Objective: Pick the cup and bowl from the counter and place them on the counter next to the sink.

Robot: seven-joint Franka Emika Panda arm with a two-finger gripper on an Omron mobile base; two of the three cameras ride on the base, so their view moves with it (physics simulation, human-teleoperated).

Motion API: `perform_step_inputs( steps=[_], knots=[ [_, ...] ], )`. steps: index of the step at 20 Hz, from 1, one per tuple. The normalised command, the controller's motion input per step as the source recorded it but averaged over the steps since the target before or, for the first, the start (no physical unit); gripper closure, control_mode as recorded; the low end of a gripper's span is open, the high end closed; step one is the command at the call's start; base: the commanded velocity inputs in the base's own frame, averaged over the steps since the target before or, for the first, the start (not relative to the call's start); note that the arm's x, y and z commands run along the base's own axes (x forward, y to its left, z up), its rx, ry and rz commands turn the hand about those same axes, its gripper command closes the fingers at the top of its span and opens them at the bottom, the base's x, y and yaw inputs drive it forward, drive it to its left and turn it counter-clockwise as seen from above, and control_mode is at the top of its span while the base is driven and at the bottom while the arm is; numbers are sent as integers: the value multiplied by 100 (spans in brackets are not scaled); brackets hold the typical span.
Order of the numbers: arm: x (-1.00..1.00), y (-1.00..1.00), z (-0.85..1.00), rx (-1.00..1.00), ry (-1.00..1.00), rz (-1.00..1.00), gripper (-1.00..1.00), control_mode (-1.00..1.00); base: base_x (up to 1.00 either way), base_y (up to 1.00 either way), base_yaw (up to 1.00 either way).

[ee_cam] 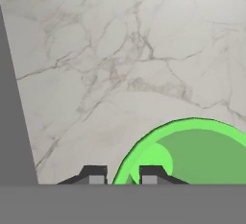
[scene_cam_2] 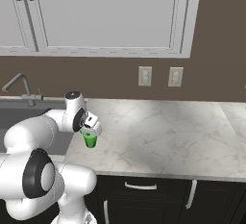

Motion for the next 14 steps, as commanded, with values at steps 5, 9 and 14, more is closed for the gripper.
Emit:
perform_step_inputs(
  steps=[5, 9, 14],
  knots=[
    [0, 0, 0, 0, 0, 0, -100, -100, 0, 0, 0],
    [0, 0, 0, 0, 0, 0, -100, -100, 0, 0, 0],
    [1, 0, 0, 0, 0, 0, -100, -100, 0, 0, 0]
  ],
)
